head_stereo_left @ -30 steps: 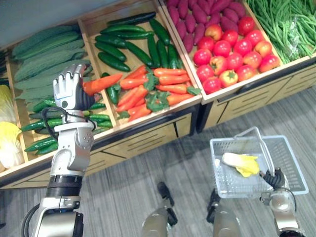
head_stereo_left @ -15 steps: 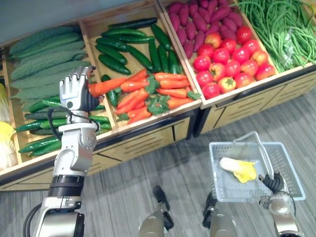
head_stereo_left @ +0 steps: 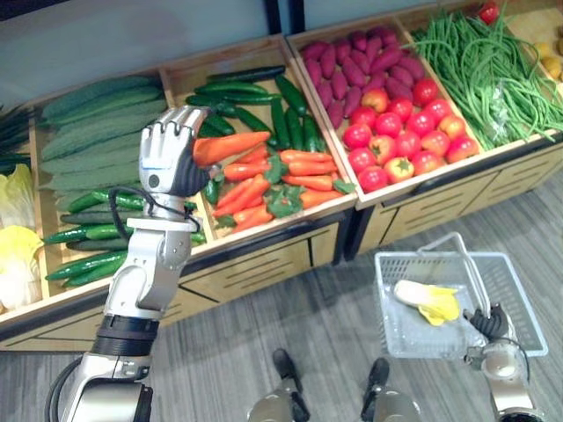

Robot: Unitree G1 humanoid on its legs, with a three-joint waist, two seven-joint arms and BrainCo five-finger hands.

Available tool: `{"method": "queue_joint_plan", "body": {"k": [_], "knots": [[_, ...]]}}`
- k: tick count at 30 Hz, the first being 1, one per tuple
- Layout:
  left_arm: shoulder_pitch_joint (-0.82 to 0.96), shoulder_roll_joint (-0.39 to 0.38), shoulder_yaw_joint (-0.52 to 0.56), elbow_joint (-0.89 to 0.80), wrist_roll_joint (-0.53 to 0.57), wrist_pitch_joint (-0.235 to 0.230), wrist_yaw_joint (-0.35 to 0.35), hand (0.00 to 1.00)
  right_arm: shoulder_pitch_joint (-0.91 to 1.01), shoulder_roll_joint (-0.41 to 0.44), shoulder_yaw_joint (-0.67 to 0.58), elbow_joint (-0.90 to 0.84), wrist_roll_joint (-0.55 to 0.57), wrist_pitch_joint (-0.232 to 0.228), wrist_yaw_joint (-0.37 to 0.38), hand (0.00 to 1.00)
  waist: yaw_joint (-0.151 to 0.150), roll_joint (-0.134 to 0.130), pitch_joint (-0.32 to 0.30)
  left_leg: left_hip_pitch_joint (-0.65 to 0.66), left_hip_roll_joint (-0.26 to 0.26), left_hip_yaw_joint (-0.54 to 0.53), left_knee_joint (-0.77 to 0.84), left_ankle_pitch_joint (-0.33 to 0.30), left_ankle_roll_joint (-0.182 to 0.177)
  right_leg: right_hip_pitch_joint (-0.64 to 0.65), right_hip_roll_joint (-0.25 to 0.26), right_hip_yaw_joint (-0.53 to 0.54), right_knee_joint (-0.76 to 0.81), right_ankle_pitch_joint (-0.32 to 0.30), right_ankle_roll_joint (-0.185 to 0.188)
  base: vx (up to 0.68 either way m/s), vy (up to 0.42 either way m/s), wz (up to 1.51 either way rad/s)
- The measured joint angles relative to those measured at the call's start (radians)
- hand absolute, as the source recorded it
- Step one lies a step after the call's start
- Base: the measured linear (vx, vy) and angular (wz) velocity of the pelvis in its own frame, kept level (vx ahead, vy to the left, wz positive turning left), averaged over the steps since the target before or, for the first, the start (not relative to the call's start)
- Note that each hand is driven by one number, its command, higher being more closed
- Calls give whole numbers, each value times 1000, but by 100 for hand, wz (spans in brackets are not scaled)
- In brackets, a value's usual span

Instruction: Pick vegetable in the basket

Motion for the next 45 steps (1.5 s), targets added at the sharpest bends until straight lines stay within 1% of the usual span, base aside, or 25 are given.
{"method": "queue_joint_plan", "body": {"k": [2,4,7,8,9,11,13,16,17,20,22,24,26,30,34,39,42,44,45], "knots": [[0,-19,-10,-7,-2,-13,-4,100,-3,-3,1,0,-18,2,1,100,0,0,0,19,-1,-4,0,3,4,26,0,-7,-7,0,0,28,3,7],[9,-20,-28,-30,-2,-21,-11,100,-11,-6,6,4,-18,5,3,100,0,1,-6,28,0,-8,0,-3,-3,38,1,-10,-11,0,1,10,-1,3],[31,-26,-47,-61,-7,-45,-22,100,-36,-7,7,32,-17,9,3,100,0,5,-23,28,-1,-8,0,-4,-1,41,2,-11,-15,1,2,0,0,0],[35,-29,-53,-70,-25,-53,-29,100,-40,-7,7,32,-17,15,3,100,1,7,-25,30,-1,-10,0,-4,-1,44,2,-12,-15,1,2,13,1,4],[35,-39,-64,-82,-42,-55,-30,100,-44,-7,8,33,-17,22,3,100,1,7,-25,30,-1,-12,0,-4,-1,46,2,-14,-16,1,3,14,1,5],[35,-59,-77,-86,-42,-56,-32,100,-49,-7,12,38,-17,25,4,100,1,7,-25,36,-2,-15,0,-4,0,54,1,-17,-17,2,3,5,0,2],[35,-61,-98,-86,-43,-57,-34,100,-50,-7,18,45,-17,27,4,100,1,7,-28,43,-2,-13,0,-4,0,60,1,-16,-18,2,3,0,0,0],[35,-81,-144,-90,-44,-65,-45,100,-53,-7,51,56,-17,29,5,100,1,9,-47,44,-2,-11,0,-5,0,60,2,-14,-19,2,4,0,0,0],[36,-101,-165,-105,-63,-73,-52,100,-54,-7,66,57,-18,30,8,100,1,9,-51,46,-1,-9,0,-5,0,61,2,-13,-19,2,4,0,0,0],[36,-108,-206,-134,-79,-87,-64,100,-59,-7,93,57,-18,30,10,100,0,10,-51,51,-1,-5,0,-5,0,63,3,-8,-19,3,5,13,-2,-4],[37,-129,-231,-137,-79,-88,-72,100,-60,-7,105,57,-19,32,12,100,0,11,-51,63,-1,-3,0,-7,1,76,3,-7,-22,3,5,20,-1,-4],[37,-152,-257,-137,-79,-93,-75,100,-60,-7,126,51,-19,33,16,100,-1,11,-66,64,-1,-1,0,-8,0,76,4,-5,-26,4,6,23,-4,-4],[37,-175,-281,-137,-80,-97,-78,100,-60,-7,135,29,-19,35,30,100,-2,14,-72,64,0,3,0,-9,0,76,5,-1,-32,6,10,17,-3,-7],[38,-213,-367,-136,-81,-98,-98,100,-60,-7,172,-39,-19,35,47,100,-3,16,-73,80,0,29,0,-16,1,76,8,28,-42,15,10,10,0,-19],[39,-249,-438,-125,-98,-114,-120,100,-59,-7,193,-114,-17,34,50,100,-25,17,-74,86,0,44,0,-21,4,75,10,41,-51,21,12,21,-3,-12],[38,-302,-492,-53,-112,-120,-144,100,-31,-7,210,-193,-16,25,56,100,-33,19,-75,101,1,72,0,-29,-2,72,13,70,-57,22,13,25,-17,-17],[37,-328,-528,7,-111,-119,-150,100,-14,-7,218,-229,-11,23,73,100,-50,19,-75,108,0,83,0,-31,-3,74,14,80,-66,23,15,29,-18,-12],[37,-343,-543,45,-110,-118,-151,100,11,-7,227,-260,-8,22,77,100,-52,19,-75,114,0,92,0,-33,-3,73,15,92,-68,24,16,33,-19,-18],[36,-363,-548,71,-108,-115,-153,100,22,-7,235,-273,-8,22,78,100,-53,19,-75,119,1,103,0,-36,-3,73,17,102,-71,28,11,18,-21,-21]]}}
